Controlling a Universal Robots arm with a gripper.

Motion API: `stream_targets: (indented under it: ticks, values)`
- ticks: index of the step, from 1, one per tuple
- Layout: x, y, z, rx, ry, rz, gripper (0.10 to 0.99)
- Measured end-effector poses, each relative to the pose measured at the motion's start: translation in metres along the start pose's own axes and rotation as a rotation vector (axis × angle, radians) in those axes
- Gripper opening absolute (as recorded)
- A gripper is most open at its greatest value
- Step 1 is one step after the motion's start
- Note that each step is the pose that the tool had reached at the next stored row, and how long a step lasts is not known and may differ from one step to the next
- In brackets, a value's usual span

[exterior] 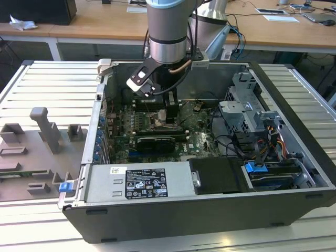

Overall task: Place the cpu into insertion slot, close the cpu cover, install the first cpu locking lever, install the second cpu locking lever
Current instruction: 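Place the cpu into insertion slot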

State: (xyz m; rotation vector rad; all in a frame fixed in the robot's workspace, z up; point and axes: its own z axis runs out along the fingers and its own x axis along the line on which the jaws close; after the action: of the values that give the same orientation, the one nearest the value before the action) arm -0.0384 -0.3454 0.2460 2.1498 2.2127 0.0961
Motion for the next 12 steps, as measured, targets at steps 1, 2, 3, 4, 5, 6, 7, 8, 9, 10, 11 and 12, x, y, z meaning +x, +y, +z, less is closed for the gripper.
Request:
stream_targets:
  ticks: [1,2,3,4,5,6,7,8,9,10,11,12]
  values:
    - [0.0027,-0.0008,0.0021,0.000,-0.0001,0.000,0.541]
    - [0.0052,-0.0010,0.0044,0.000,0.0000,0.000,0.541]
    - [0.0063,-0.0011,0.0057,0.000,0.0000,0.000,0.541]
    - [0.0074,-0.0012,0.0073,0.000,0.0003,0.000,0.541]
    - [0.0086,-0.0014,0.0094,0.000,0.0002,0.000,0.541]
    - [0.0095,-0.0016,0.0113,0.000,0.0001,0.000,0.541]
    - [0.0103,-0.0017,0.0130,0.000,0.0000,0.000,0.541]
    - [0.0113,-0.0020,0.0150,0.000,0.0001,0.000,0.541]
    - [0.0124,-0.0028,0.0175,0.000,0.0000,0.000,0.541]
    - [0.0140,-0.0037,0.0206,0.000,0.0002,0.000,0.541]
    - [0.0165,-0.0045,0.0236,0.000,-0.0001,0.000,0.541]
    - [0.0177,-0.0048,0.0248,0.000,0.0000,0.000,0.541]
